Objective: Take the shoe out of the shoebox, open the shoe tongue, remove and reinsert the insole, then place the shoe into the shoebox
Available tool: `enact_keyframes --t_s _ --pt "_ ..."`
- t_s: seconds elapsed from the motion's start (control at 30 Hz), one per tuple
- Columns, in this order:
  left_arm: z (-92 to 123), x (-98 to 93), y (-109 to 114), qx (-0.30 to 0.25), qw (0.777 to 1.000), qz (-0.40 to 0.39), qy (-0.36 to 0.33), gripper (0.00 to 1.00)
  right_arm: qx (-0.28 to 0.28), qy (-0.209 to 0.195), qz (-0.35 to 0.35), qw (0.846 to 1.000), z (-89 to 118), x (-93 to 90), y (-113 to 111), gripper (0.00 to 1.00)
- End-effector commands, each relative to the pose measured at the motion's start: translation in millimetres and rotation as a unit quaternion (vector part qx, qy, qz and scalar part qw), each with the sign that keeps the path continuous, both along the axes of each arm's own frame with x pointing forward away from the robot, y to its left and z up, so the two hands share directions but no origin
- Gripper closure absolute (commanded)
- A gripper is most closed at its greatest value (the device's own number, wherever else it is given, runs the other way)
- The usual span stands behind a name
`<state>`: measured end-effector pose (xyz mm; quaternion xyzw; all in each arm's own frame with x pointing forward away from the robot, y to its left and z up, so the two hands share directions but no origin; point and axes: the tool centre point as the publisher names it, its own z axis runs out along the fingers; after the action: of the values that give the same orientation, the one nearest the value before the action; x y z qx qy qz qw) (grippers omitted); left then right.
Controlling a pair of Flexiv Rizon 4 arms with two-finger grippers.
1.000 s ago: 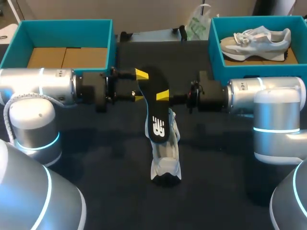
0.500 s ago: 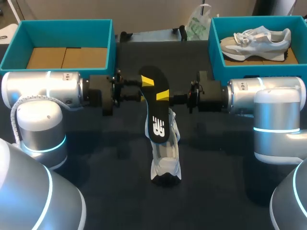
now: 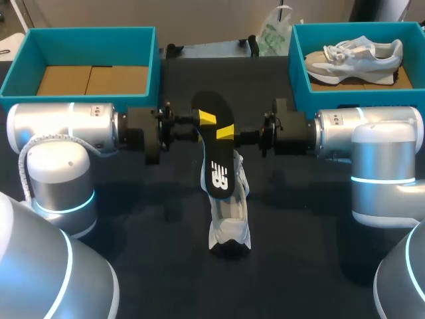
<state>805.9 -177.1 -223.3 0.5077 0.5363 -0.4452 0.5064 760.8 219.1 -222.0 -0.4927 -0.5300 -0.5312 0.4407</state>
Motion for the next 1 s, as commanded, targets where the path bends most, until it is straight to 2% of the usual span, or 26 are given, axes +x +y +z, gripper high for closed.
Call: enact_keyframes --t_s 0.03,0.73,0.87,0.93,1.0 --pt "-1.7 1.9 -3.6 -0.005 1.000 -0.001 -0.008 0.68 0.000 0.000 -0.002 1.000 -0.8 -0.7 1.8 1.00" --pt "-3.2 3.9 -10.8 -0.009 0.999 0.008 -0.038 0.81 0.000 0.000 -0.002 1.000 -0.8 -0.7 1.8 1.00" --pt "-3.3 4.0 -11.0 -0.008 0.999 0.009 -0.041 0.89 0.000 0.000 -0.002 1.000 -0.8 -0.7 1.8 1.00" --pt "-3.4 4.2 -11.0 -0.009 0.999 0.008 -0.042 1.00 0.000 0.000 -0.002 1.000 -0.8 -0.7 1.8 1.00" --pt "-3.4 4.3 -11.0 -0.009 0.999 0.008 -0.043 1.00 0.000 0.000 -0.002 1.000 -0.8 -0.7 1.8 1.00"
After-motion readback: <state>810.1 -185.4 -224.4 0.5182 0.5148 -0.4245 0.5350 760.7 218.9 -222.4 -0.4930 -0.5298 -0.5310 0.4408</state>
